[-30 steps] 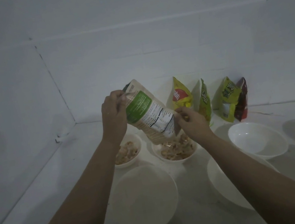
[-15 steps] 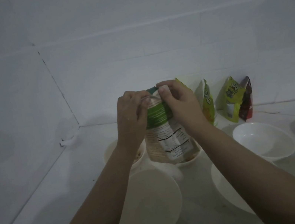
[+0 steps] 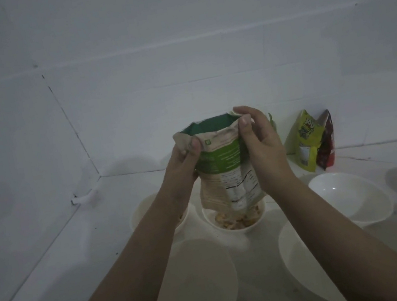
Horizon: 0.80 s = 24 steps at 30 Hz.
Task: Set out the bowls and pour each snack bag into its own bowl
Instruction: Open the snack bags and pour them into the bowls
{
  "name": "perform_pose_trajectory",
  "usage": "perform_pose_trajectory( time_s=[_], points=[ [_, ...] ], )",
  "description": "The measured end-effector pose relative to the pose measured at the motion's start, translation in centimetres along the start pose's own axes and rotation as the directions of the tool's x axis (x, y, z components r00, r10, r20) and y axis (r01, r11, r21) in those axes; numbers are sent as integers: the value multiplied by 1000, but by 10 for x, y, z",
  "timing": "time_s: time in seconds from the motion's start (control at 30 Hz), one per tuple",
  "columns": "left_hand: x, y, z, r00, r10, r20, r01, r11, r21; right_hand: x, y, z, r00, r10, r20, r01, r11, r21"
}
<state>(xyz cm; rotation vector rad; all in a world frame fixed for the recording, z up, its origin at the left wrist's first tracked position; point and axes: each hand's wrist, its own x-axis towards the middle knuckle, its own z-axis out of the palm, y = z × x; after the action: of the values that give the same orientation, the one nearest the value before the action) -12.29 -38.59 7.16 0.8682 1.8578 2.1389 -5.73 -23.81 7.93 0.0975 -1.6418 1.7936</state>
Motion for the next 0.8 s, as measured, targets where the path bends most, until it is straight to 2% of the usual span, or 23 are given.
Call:
perform_pose_trajectory(
  time_s=[0.07,0.17,0.3,0.4,0.47,0.6,0.7,0.8],
  points=[
    [4,1,0,998,28,-51,-30,999,-43,-1,2,-7,999,31,-24,-32,999,-35],
    [9,0,-3,992,81,-95,-83,997,-12,-4,4,-8,996,66,55,-59,990,-127],
    [10,-2,-2,990,95,-104,-97,995,-21,-4,10,-11,996,83,13,-81,989,-122],
    [8,-2,-3,988,88,-126,-94,995,-44,-3,14,-14,989,135,58,-125,981,-150],
    [7,-2,-4,988,85,-127,-91,995,-39,-2,15,-16,992,129,1,-128,986,-111],
    [6,1,-4,989,88,-117,-92,995,-28,-3,12,-13,980,158,124,-147,985,-90],
    [5,2,-5,988,90,-125,-94,995,-28,-3,10,-14,988,130,88,-125,991,-57],
    [3,2,-6,986,95,-137,-98,995,-14,-7,4,-13,954,179,242,-160,982,-96]
  ],
)
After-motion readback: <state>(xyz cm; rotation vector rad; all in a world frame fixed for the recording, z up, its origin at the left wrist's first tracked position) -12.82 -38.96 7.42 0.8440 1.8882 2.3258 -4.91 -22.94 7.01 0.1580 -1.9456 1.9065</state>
